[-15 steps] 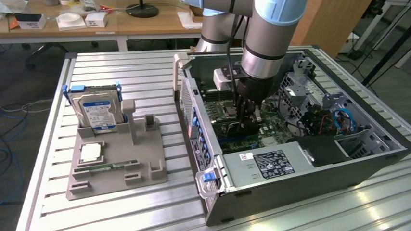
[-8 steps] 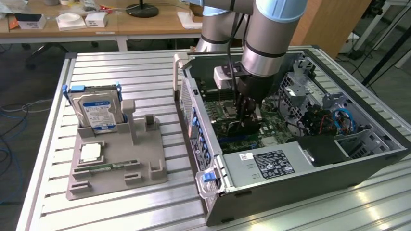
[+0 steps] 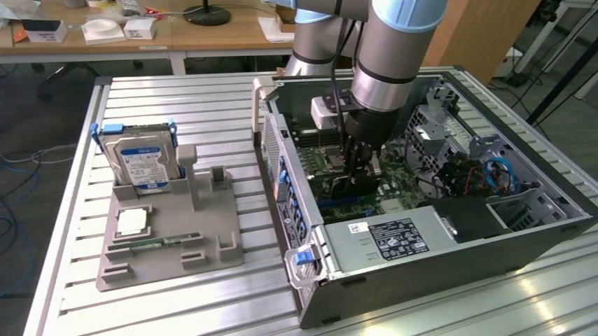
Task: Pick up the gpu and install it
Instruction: 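Insert the gpu into the slot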
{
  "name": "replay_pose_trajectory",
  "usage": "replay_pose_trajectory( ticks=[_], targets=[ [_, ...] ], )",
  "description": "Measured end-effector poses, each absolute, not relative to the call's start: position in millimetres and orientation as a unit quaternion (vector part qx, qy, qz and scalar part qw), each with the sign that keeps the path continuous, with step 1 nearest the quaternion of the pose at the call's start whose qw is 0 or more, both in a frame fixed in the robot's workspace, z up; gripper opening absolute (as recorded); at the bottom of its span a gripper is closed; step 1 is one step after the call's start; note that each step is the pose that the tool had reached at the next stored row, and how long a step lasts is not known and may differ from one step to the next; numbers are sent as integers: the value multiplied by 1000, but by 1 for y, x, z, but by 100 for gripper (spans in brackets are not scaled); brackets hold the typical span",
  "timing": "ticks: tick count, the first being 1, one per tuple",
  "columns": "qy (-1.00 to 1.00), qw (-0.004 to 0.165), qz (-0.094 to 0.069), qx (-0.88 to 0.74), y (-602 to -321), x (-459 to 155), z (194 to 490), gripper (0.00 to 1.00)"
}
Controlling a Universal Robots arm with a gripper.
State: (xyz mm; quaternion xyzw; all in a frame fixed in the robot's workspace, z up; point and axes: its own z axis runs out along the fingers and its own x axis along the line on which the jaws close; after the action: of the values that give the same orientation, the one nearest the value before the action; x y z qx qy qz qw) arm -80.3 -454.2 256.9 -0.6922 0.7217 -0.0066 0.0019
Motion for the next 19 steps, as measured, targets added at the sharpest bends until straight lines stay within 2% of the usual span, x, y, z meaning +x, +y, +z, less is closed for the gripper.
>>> replay_pose_trajectory(
  ticks=[19],
  targets=[
    [722,2,-7,-692,-453,-80,252,26]
  ],
)
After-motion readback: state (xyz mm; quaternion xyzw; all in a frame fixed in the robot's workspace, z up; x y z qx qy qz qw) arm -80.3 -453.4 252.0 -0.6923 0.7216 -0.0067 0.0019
